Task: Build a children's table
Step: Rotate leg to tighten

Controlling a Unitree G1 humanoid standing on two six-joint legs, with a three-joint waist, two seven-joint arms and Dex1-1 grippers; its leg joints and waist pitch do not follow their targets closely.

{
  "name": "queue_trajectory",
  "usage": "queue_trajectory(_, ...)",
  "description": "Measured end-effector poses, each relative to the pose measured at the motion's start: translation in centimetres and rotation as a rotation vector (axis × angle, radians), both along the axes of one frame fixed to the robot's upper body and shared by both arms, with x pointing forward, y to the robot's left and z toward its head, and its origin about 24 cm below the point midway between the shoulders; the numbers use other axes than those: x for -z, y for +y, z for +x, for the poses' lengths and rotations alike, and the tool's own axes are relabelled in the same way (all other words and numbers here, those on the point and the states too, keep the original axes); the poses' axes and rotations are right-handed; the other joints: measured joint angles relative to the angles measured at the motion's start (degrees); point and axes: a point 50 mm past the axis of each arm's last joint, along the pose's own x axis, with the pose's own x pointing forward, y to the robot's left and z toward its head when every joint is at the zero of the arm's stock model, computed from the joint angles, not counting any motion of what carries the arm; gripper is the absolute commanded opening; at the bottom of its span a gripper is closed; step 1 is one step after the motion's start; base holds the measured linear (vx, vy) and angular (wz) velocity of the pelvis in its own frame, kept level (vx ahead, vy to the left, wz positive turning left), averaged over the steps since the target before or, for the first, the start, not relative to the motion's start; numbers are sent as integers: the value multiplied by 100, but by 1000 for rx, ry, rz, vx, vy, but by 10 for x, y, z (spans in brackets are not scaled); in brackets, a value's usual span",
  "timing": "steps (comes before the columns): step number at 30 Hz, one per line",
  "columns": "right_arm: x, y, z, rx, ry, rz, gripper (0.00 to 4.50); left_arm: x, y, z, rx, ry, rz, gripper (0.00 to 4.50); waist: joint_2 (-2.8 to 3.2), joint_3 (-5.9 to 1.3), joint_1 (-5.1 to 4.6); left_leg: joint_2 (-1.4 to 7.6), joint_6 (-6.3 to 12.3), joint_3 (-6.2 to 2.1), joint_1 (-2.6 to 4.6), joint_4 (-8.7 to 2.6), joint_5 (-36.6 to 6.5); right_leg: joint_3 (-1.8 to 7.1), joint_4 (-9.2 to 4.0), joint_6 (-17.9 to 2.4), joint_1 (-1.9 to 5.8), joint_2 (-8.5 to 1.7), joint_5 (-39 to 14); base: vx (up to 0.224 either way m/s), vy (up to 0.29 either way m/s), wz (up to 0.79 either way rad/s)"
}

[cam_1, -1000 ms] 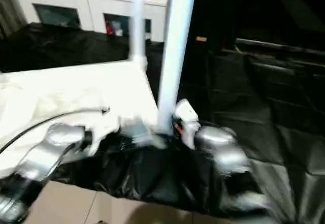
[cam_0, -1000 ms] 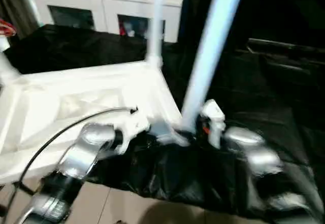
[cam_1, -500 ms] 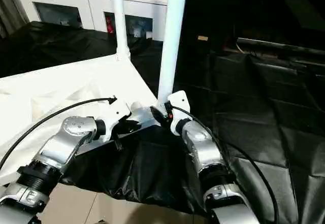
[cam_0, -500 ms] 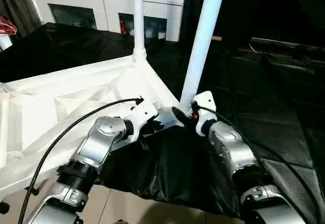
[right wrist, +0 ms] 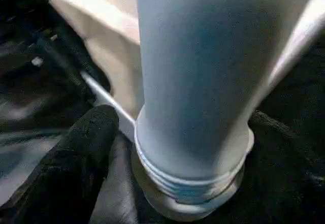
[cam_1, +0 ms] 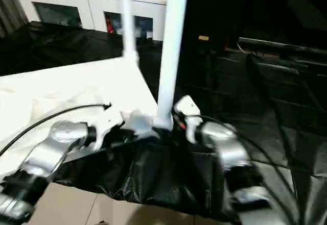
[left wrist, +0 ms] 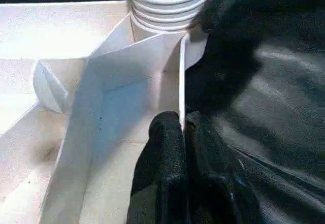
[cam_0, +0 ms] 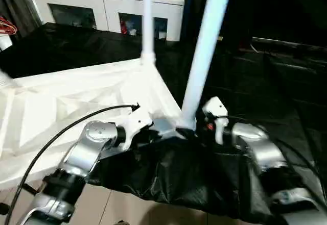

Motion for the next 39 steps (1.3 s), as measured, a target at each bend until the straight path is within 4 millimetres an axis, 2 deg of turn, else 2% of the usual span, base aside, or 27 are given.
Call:
queue_trajectory(5, -1, 1, -5, -86, 27, 3, 398, -1, 4, -8, 61, 28, -1, 0, 0, 0, 1, 0, 0, 0, -2, 3, 0, 1, 0, 0, 1, 0, 0, 0, 0, 0)
queue_trajectory(6, -2, 1, -6, -103, 28, -3, 367, -1, 5, -9, 68, 31, 0, 0, -1, 1, 1, 0, -1, 0, -3, 3, -1, 0, -1, 0, 1, 0, 0, 0, 0, 0)
queue_trajectory(8, -3, 0, -8, -123, 26, -10, 364, -2, 6, -11, 84, 37, 3, 0, -3, 2, -3, 0, -1, 0, -3, 2, -2, 0, -2, 0, 1, 0, 0, 0, 0, 0)
queue_trajectory(10, -2, 0, -10, -136, 32, -11, 338, -2, 7, -13, 95, 46, 3, 0, -3, 2, -1, 0, -1, 0, -4, 0, -2, 0, -3, 1, 0, 0, 0, 0, 0, 0)
queue_trajectory(14, -2, 1, -12, -140, 38, -14, 319, -2, 8, -13, 103, 52, 1, 0, -3, 2, 3, 0, 0, 0, -4, 2, -2, 0, -4, 1, 0, 0, 0, 0, 0, 0)
queue_trajectory(15, -2, 1, -12, -140, 38, -14, 288, -2, 8, -13, 104, 52, 1, 0, -3, 2, 3, 0, 0, 0, -4, 2, -1, 0, -4, 1, 0, 0, 0, 0, 0, 0)
queue_trajectory(20, 0, 3, -13, -112, 39, -3, 275, -1, 6, -13, 92, 44, 3, 0, -3, 2, 4, 0, 0, 0, -3, 2, -1, 0, -4, 1, 2, 0, 0, 0, 0, 0)
queue_trajectory(29, 9, 25, 16, 363, -4, 46, 272, 4, -10, 14, -131, -45, 7, 0, 5, 1, -59, 0, -1, -1, 12, 5, 1, 0, -6, 1, 8, 0, 0, 0, 0, 0)
queue_trajectory(31, 8, 37, 26, 512, -5, 66, 272, 3, -17, 23, -197, -56, 5, 0, 8, 2, -70, 0, -3, -1, 7, 6, 2, 0, -9, 1, 6, 0, 0, 0, 0, 0)
queue_trajectory(36, 7, 46, 32, 628, -33, 63, 272, 1, -23, 29, -241, -75, 5, 0, 12, 0, -21, -7, -2, 0, -2, -21, -3, 9, -20, 5, 3, -2, -2, 0, 0, 0)
queue_trajectory(37, 7, 47, 32, 632, -40, 64, 307, 1, -23, 29, -242, -76, 4, 0, 12, 0, -14, -7, -2, 0, -2, -27, -3, 9, -19, 3, 1, -2, -3, 0, 0, 0)
queue_trajectory(39, 7, 46, 32, 630, -37, 74, 342, 1, -23, 29, -242, -77, 4, 0, 14, -1, -7, -7, -2, 0, -1, -34, -3, 7, -11, -7, -1, -2, -8, 0, 0, 0)
